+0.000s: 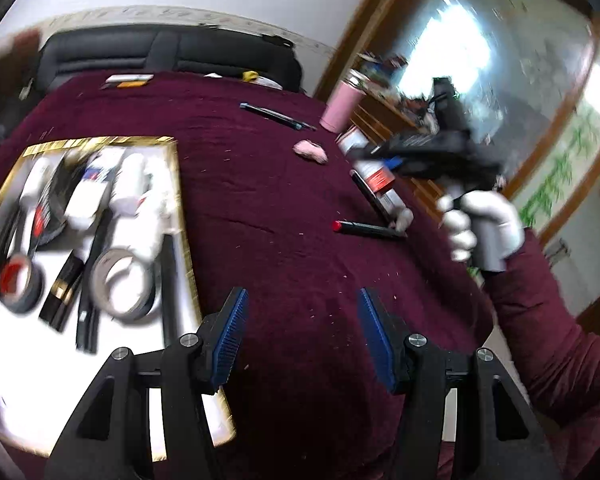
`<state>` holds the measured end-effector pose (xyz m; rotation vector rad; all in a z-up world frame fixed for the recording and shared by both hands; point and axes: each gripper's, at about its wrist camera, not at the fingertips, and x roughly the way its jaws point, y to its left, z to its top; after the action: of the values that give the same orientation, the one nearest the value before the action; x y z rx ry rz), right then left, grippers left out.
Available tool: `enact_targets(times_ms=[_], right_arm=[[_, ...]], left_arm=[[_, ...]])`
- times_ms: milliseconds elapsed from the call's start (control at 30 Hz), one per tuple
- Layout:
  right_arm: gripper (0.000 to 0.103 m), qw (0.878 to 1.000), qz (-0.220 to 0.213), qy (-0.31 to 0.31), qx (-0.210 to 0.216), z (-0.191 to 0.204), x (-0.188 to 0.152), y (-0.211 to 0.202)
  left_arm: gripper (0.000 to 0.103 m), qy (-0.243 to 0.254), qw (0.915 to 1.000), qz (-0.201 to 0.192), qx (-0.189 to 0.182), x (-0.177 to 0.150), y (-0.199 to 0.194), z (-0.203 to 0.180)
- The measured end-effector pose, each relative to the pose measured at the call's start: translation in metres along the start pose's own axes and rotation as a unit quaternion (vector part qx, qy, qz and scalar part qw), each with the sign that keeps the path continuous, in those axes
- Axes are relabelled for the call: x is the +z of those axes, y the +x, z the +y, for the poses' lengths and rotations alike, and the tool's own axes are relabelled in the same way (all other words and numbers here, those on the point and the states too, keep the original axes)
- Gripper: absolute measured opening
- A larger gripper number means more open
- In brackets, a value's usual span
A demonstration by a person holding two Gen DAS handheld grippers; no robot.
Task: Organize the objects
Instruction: 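Grasp the grey red-striped box with the right gripper, then grasp the black red-capped marker with the left gripper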
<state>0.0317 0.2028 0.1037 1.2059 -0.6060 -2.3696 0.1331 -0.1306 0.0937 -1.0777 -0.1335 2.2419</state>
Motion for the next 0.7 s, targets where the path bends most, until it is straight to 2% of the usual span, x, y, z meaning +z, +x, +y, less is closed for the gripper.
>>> enact_targets(times_ms=[100,200,267,333,367,467,600,667,700], right_arm=[[0.025,0.997,-0.037,0.049,0.039,-0.027,-0.027,-0.039],[0.025,0.992,-0.059,0.097,0.051,-0.059,-0.055,-0.062],[0.025,0.988,-0.066,0.123,0.059,-0.078,-0.072,-0.072],[0.025,0.986,-0.073,0.138,0.062,-0.091,-0.084,-0.080],[0.025,0.984,-0.076,0.144,0.066,-0.098,-0.087,-0.083],[0.026,0.981,-0.083,0.156,0.078,-0.110,-0.094,-0.086],[0.026,0.978,-0.086,0.164,0.098,-0.121,-0.097,-0.086],[0.026,0.977,-0.085,0.166,0.106,-0.124,-0.098,-0.082],[0.026,0.976,-0.084,0.167,0.109,-0.125,-0.099,-0.081]], left_arm=[[0.051,0.070,0.9973,0.021,0.008,0.016,0.025,-0.031],[0.050,0.148,0.9873,0.049,0.028,0.036,0.069,-0.063],[0.050,0.196,0.9779,0.066,0.031,0.048,0.102,-0.081],[0.050,0.250,0.9636,0.085,0.045,0.059,0.145,-0.099],[0.050,0.263,0.9590,0.092,0.049,0.062,0.158,-0.103],[0.050,0.322,0.9389,0.112,0.047,0.066,0.202,-0.118],[0.050,0.362,0.9177,0.159,0.042,0.068,0.248,-0.126],[0.050,0.366,0.9160,0.161,0.030,0.071,0.258,-0.130],[0.049,0.359,0.9178,0.166,0.029,0.072,0.261,-0.131]])
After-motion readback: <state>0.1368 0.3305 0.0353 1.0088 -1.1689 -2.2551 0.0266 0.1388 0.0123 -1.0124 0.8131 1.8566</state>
